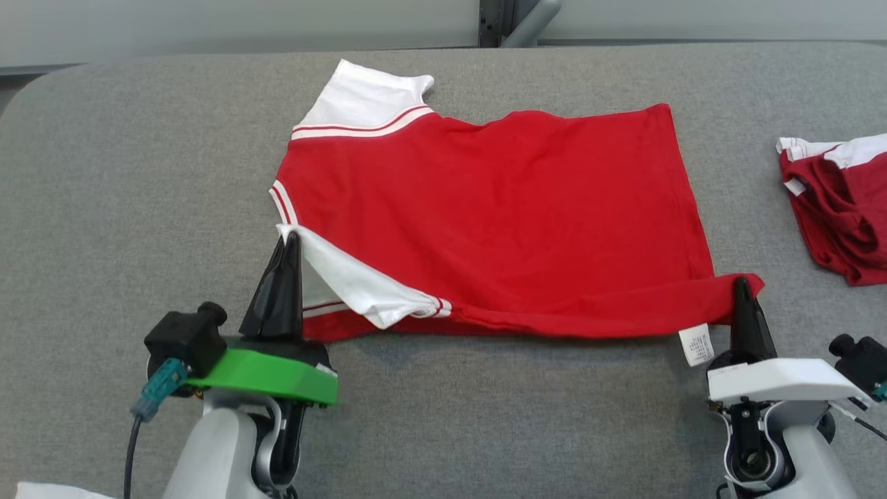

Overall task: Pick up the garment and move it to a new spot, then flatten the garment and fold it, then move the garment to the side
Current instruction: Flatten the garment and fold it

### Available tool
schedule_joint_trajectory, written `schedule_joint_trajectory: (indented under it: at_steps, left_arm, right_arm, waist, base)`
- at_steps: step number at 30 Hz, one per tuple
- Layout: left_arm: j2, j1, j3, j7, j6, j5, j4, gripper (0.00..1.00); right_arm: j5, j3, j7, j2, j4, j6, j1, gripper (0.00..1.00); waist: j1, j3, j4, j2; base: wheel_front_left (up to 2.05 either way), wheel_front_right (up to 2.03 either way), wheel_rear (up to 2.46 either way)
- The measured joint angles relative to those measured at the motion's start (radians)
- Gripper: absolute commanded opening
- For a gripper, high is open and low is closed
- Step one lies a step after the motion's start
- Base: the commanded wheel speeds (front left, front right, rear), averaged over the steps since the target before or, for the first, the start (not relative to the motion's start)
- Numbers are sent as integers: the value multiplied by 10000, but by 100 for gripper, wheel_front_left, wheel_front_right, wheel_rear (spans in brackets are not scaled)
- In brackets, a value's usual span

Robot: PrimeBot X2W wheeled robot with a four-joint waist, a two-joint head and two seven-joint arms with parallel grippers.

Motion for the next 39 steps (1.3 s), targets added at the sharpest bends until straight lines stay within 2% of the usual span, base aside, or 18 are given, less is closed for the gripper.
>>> schedule_joint_trajectory:
  at_steps: [9, 19, 27, 28, 29, 30, 31, 32, 34, 39]
  left_arm:
    - [-2, -1509, 100, 0, 25, 15, 1244, 0]
    - [-4, -2585, -54, 0, 188, 15, 1747, 0]
    - [-6, -3252, -255, 0, 364, 50, 2838, 0]
    - [-6, -3310, -253, -2, 370, 44, 2947, 0]
    - [-6, -3369, -261, -2, 391, 40, 3085, 0]
    - [-6, -3414, -261, 0, 412, 35, 3204, 0]
    - [-6, -3414, -261, 0, 412, 35, 3204, 0]
    - [-6, -3509, -236, -2, 485, -44, 3386, 28]
    - [-2, -3618, -192, 0, 499, -242, 3367, 100]
    - [-8, -3679, -194, 0, 541, -495, 3195, 100]
  right_arm:
    - [-119, -19, 2, 0, 1346, 0, -1546, 0]
    - [-541, 198, 0, 2, 1758, 0, -2138, 0]
    - [-614, 460, 0, 2, 1956, 0, -2619, 0]
    - [-642, 474, 0, 0, 1990, 0, -2678, 4]
    - [-644, 483, 0, 4, 2025, 2, -2737, 28]
    - [-673, 499, 0, 2, 2073, 0, -2801, 44]
    - [-673, 499, 0, 2, 2073, 0, -2801, 77]
    - [-802, 583, 0, -2, 2167, 0, -2920, 100]
    - [-984, 635, 0, 4, 2259, 0, -3043, 100]
    - [-1499, 552, 0, 2, 2196, 2, -3256, 100]
  waist:
    - [0, 691, -192, 0]
    - [0, 1104, -353, 0]
    - [0, 1293, -564, 0]
    - [0, 1305, -579, 0]
    - [0, 1310, -590, 0]
    - [0, 1306, -593, 0]
    - [0, 1306, -593, 0]
    - [1, 1293, -596, 0]
    - [0, 1280, -589, 0]
    - [0, 1220, -546, 0]
  base:
    - [0, 0, 0]
    - [0, 0, 0]
    - [0, 0, 0]
    - [0, 0, 0]
    - [0, 0, 0]
    - [0, 0, 0]
    - [0, 0, 0]
    - [0, 0, 0]
    - [0, 0, 0]
    - [0, 0, 0]
